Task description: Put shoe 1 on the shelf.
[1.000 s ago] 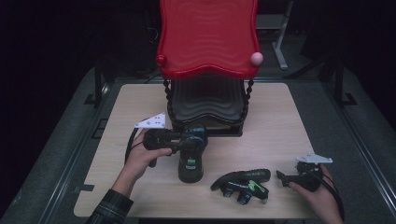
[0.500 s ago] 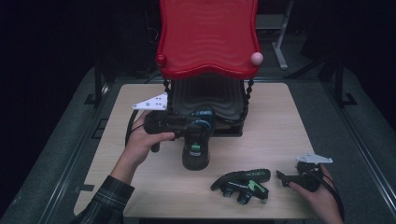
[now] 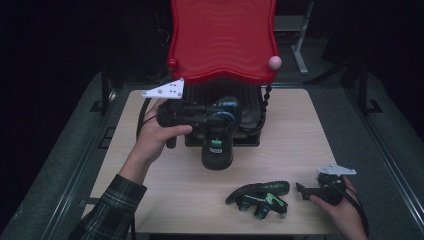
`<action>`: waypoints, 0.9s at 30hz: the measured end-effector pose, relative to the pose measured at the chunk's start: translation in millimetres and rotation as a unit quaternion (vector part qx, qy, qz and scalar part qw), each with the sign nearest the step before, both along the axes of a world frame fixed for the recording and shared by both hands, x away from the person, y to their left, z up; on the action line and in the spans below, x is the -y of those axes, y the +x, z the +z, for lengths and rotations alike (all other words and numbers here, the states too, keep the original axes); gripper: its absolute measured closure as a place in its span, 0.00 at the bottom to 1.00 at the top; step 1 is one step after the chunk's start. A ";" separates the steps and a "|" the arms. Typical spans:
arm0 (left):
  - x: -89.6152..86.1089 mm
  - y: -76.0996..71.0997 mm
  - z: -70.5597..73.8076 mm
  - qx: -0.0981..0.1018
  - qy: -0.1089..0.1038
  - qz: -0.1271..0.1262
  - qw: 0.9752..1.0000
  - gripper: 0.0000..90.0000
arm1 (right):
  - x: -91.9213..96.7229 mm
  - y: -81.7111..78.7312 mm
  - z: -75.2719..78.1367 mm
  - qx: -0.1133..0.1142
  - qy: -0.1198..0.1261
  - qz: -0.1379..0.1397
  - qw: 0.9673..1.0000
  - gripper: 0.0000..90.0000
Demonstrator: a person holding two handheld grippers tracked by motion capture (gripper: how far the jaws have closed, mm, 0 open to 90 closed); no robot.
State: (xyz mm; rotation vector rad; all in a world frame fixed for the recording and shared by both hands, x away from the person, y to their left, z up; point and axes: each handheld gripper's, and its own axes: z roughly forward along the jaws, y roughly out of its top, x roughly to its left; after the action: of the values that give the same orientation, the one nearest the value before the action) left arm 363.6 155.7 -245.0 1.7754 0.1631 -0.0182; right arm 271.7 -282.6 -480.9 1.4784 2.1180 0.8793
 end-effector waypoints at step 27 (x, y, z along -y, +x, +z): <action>7.6 37.1 124.3 0.070 -0.015 0.043 0.997 0.75 | 0.1 0.0 0.1 -0.001 0.001 0.001 1.000 0.01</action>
State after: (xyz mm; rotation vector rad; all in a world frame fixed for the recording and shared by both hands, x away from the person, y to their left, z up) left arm 400.7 148.1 -120.8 1.7321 0.1364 0.1646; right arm 271.8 -282.7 -480.8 1.4785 2.1209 0.8815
